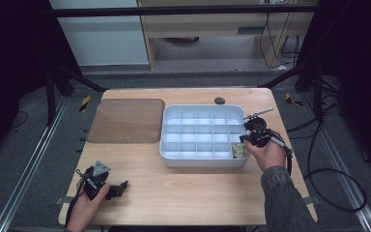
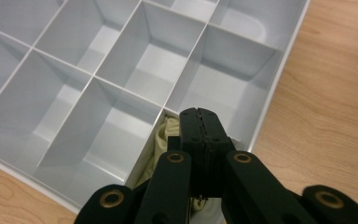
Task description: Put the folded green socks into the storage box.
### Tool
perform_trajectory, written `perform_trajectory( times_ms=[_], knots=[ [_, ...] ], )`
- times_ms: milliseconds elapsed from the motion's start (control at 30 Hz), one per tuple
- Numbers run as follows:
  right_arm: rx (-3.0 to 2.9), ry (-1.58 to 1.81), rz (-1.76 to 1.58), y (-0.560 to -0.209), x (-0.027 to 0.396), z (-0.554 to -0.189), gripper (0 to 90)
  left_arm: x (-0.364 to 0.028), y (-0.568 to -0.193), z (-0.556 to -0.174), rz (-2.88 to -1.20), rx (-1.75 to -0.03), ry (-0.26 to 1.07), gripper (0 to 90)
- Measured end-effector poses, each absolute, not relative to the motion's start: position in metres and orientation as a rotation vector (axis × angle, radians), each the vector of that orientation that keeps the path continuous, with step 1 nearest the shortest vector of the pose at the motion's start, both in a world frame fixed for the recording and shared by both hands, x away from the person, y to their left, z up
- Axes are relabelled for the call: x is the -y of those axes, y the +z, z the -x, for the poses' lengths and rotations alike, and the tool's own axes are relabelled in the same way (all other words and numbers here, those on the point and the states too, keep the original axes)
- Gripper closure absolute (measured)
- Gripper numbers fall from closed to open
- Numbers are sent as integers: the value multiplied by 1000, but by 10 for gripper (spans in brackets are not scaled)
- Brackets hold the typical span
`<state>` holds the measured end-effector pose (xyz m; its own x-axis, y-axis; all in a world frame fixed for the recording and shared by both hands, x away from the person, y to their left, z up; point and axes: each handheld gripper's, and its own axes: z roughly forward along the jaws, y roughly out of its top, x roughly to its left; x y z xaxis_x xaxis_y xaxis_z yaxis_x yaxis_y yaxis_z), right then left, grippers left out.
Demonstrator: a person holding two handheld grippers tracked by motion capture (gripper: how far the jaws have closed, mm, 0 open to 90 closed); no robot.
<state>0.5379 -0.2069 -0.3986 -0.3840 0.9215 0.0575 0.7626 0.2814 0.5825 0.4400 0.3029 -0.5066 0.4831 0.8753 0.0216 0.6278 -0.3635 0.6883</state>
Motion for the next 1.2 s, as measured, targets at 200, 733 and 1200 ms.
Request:
perform_trajectory(
  times_ms=[200, 733, 1200],
  knots=[
    [-2218, 865, -1518, -389, 209, -534, 900, -303, -507, -440, -2112, -1235, 520, 0],
    [-2176, 1007, -1465, -371, 207, -523, 900, -302, -507, -441, -2108, -1234, 522, 0],
    [-2160, 1057, -1423, -362, 201, -514, 880, -302, -507, -440, -2106, -1232, 524, 0]
  ],
)
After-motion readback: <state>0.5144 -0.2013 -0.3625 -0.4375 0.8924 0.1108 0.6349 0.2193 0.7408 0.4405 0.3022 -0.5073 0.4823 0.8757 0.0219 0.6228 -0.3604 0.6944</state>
